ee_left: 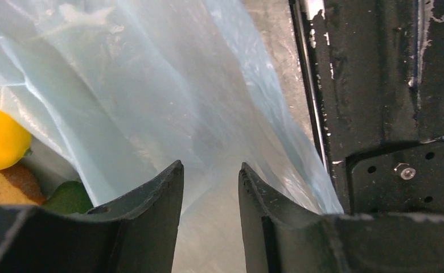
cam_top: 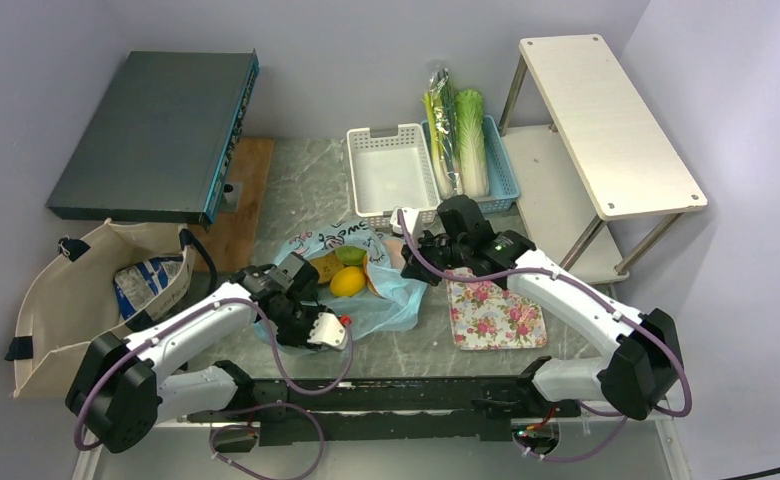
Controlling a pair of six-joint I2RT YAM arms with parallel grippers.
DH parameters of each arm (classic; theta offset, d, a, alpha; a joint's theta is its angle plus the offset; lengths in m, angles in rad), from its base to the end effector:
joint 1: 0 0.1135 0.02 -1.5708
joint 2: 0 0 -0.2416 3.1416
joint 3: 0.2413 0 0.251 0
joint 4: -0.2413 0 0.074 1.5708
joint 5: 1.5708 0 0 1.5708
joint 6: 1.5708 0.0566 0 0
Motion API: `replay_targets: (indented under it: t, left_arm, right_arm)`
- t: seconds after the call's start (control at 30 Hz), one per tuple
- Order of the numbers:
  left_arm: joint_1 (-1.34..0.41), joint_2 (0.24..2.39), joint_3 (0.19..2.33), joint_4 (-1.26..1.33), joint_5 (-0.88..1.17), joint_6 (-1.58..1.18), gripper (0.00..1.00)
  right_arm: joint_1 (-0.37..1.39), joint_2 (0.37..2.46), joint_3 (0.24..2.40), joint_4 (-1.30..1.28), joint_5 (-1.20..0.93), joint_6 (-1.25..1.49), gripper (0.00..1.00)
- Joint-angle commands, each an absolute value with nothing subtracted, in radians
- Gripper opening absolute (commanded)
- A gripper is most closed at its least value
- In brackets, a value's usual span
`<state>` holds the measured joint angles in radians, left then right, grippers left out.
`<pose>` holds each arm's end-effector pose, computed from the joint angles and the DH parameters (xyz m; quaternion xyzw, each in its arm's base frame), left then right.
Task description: Untie the knot of the grocery bags and take out the mixed food
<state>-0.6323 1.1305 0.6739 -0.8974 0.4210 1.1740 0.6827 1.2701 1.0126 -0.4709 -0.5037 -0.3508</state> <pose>0.1390 -0.1305 0.1557 0.7774 0.5842 -0.1718 0.1575 0.2090 0.2052 0.2579 -0.5252 0.7181 0.2897 0.3530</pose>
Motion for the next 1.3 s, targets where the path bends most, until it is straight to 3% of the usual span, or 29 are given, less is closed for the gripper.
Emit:
replay_targets:
  t: [0.0,0.17,0.4,0.67,0.83,1.1,1.27]
  left_arm:
    - [-0.658,1.135,0.664,-0.938,0.426,1.176,0.44]
    - [-0.656,1.142,0.718,-0.934,0.424,1.122,0.47]
    - [-0.489,1.122,0.846,-0.698,0.6,0.908,0.49]
    - [-0.487,1.269,0.91,-0.435,0.519,0.957,0.62]
    - [-0.492,1.34,0.895,-0.313,0.516,1.037,0.77]
    - [-0.528,1.419,0.878,-0.096,0.41,1.048,0.78]
    - [-0.566,1.519,0.916,-0.091,0.362,1.066,0.81]
  right_arm:
    - [0.687,1.229,0.997,-0.411,-0.523,-0.373,0.0]
    - [0.686,1.226,0.993,-0.402,-0.522,-0.374,0.0]
    - [0.684,1.203,0.992,-0.365,-0.489,-0.327,0.0]
    - [0.651,1.165,1.0,-0.245,-0.236,-0.253,0.0]
    - [0.643,1.137,0.976,-0.266,-0.312,-0.244,0.0]
    - [0.644,1.11,0.93,-0.295,-0.39,-0.237,0.0]
    - [0.643,1.119,0.918,-0.29,-0.409,-0.233,0.0]
